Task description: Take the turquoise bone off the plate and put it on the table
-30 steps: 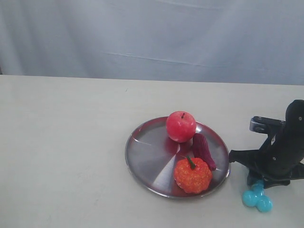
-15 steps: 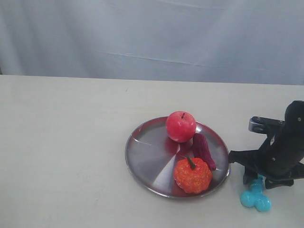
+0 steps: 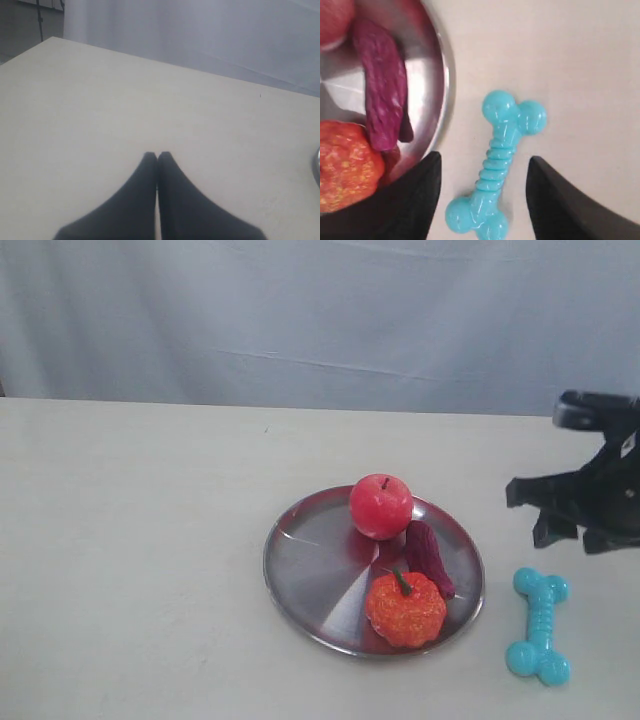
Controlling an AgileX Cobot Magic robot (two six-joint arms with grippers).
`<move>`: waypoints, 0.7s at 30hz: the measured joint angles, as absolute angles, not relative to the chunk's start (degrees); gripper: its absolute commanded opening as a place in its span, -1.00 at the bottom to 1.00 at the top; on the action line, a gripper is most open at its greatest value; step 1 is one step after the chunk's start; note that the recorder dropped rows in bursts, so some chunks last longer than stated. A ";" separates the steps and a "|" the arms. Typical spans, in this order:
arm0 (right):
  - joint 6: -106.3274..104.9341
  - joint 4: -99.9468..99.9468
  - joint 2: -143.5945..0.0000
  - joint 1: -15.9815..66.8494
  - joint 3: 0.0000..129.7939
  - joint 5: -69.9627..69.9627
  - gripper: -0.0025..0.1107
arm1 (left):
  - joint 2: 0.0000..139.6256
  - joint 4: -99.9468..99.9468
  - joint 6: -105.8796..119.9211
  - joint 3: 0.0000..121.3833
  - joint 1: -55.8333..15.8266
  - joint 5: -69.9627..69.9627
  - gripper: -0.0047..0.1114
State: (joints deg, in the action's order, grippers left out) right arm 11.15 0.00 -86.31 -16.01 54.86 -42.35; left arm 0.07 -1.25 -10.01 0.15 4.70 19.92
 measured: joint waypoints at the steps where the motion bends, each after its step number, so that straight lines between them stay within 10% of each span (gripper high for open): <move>1: 10.53 0.00 -84.34 -16.01 55.56 -43.15 -0.25 | 0.07 -1.25 -10.01 0.15 4.70 19.92 -0.92; 6: 8.69 0.00 -71.69 -16.01 56.55 -43.91 -0.96 | 0.07 -1.25 -10.01 0.15 4.70 19.92 -0.92; 21: 4.31 -6.06 -22.16 -16.14 37.41 -21.42 -0.96 | 0.07 -1.25 -10.01 0.15 4.70 19.92 -0.92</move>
State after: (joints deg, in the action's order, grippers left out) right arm 4.31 -6.06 -22.16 -16.14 37.41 -21.42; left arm 0.07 -1.25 -10.01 0.15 4.70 19.92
